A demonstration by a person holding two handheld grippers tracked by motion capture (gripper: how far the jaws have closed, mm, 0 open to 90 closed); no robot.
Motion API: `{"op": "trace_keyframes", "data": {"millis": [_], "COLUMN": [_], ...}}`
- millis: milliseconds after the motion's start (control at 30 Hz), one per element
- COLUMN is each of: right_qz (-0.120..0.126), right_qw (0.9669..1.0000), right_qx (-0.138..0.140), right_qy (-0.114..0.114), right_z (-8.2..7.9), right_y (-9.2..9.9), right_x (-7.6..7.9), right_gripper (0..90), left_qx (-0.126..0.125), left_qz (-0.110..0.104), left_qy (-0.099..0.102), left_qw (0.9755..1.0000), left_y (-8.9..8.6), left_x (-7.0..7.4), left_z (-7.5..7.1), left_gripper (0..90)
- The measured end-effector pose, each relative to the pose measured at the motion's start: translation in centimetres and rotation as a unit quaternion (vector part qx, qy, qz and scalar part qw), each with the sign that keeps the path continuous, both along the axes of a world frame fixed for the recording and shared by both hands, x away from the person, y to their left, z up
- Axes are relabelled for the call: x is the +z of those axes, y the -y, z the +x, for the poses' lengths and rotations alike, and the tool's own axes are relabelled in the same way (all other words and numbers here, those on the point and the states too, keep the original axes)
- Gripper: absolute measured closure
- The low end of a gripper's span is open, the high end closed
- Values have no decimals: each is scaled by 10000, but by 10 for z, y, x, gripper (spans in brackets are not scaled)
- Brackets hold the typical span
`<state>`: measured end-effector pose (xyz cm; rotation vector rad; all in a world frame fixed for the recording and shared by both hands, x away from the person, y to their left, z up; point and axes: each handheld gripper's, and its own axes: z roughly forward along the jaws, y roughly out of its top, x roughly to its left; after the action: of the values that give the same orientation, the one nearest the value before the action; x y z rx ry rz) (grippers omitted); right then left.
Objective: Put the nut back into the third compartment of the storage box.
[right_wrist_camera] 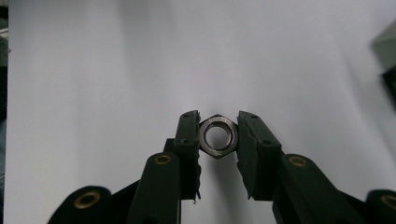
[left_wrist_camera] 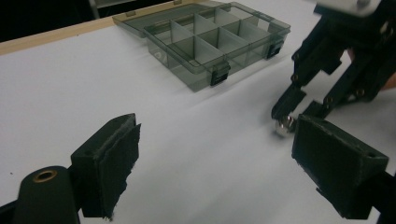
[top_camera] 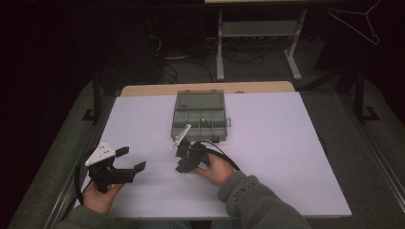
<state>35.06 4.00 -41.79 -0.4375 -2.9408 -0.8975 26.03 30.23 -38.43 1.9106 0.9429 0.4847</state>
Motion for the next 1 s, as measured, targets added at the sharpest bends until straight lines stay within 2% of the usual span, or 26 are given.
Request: {"op": "trace_keyframes", "data": {"millis": [100, 133, 233, 300, 333, 467, 500, 567, 633, 667, 733, 800, 1000], "right_qz": [95, 95, 155, 163, 207, 226, 231, 247, 305, 337, 379, 319, 270], "right_qw": [9999, 9999, 9995, 9994, 9990, 9984, 9973, 9971, 9952, 9935, 9914, 9884, 9820], "right_qx": [-129, -129, -242, -274, -365, -484, -671, -699, -915, -1068, -1249, -1487, -1864], "right_qy": [17, 17, 85, 119, 146, 181, 161, 186, 172, 183, 132, 44, -119], "right_z": [10, 10, 23, 25, 33, 46, 61, 66, 80, 93, 105, 120, 148], "right_y": [10, 10, 20, 21, 26, 33, 42, 44, 52, 58, 65, 71, 78], "right_x": [13, 13, 31, 34, 43, 52, 61, 63, 70, 73, 73, 70, 50], "right_gripper": [693, 693, 693, 693, 693, 693, 693, 693, 693, 693, 693, 693, 693], "left_qx": [6, 6, 1, 18, 38, 31, 39, 34, 40, 19, 9, 10, -12], "left_qz": [-3, -3, 28, 15, -6, 50, 22, 11, -1, 13, 25, 19, 15], "left_qy": [-19, -19, -1, -4, -19, -16, -10, -16, -25, -27, -27, -32, -55], "left_qw": [10000, 10000, 10000, 10000, 10000, 10000, 10000, 10000, 10000, 10000, 10000, 10000, 10000], "left_y": [-1, -1, -2, -2, -3, -4, -4, -5, -5, -5, -5, -5, -4], "left_x": [0, 0, 0, 0, 0, 0, 0, -1, -1, -1, -1, -1, -2], "left_z": [0, 0, -1, -2, -2, -3, -3, -2, -2, -2, -2, -2, 0], "left_gripper": [142, 142, 142, 142, 142, 142, 142, 142, 142, 142, 142, 142, 142]}}
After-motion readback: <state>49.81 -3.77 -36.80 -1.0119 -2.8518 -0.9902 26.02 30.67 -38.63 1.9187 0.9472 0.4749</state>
